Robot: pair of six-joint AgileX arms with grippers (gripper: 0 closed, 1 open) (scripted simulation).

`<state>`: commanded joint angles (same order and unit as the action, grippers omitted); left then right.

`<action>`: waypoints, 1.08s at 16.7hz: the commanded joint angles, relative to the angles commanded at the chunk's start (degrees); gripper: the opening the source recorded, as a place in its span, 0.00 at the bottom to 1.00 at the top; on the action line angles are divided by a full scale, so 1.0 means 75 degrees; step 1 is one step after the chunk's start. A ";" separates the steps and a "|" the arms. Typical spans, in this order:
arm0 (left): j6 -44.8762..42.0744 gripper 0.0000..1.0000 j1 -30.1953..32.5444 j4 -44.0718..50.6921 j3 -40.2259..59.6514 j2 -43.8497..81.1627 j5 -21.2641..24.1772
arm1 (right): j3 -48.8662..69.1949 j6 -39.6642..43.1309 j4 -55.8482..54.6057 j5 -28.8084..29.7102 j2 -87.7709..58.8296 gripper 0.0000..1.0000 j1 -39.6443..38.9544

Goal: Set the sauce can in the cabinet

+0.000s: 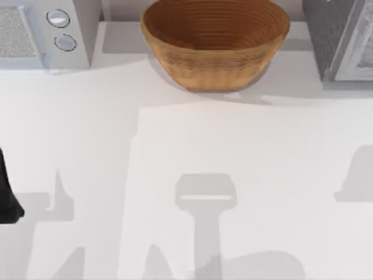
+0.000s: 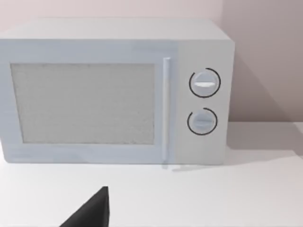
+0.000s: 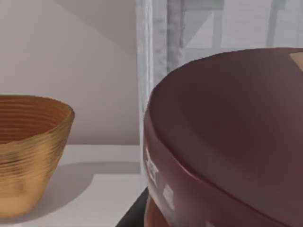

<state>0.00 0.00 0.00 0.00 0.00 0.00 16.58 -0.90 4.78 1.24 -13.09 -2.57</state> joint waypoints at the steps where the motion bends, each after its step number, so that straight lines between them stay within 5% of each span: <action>1: 0.0000 1.00 0.0000 0.0000 0.0000 0.0000 0.0000 | 0.0588 -0.0029 0.0173 0.0071 -0.0446 0.00 -0.0057; 12: 0.0000 1.00 0.0000 0.0000 0.0000 0.0000 0.0000 | 0.8513 -0.0201 0.2330 0.1083 -0.6080 0.00 -0.0683; 18: 0.0000 1.00 0.0000 0.0000 0.0000 0.0000 0.0000 | 1.1508 -0.0057 0.3157 0.1332 -0.8198 0.00 -0.1041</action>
<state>0.00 0.00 0.00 0.00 0.00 0.00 102.89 -1.33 28.46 11.23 -74.58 -10.38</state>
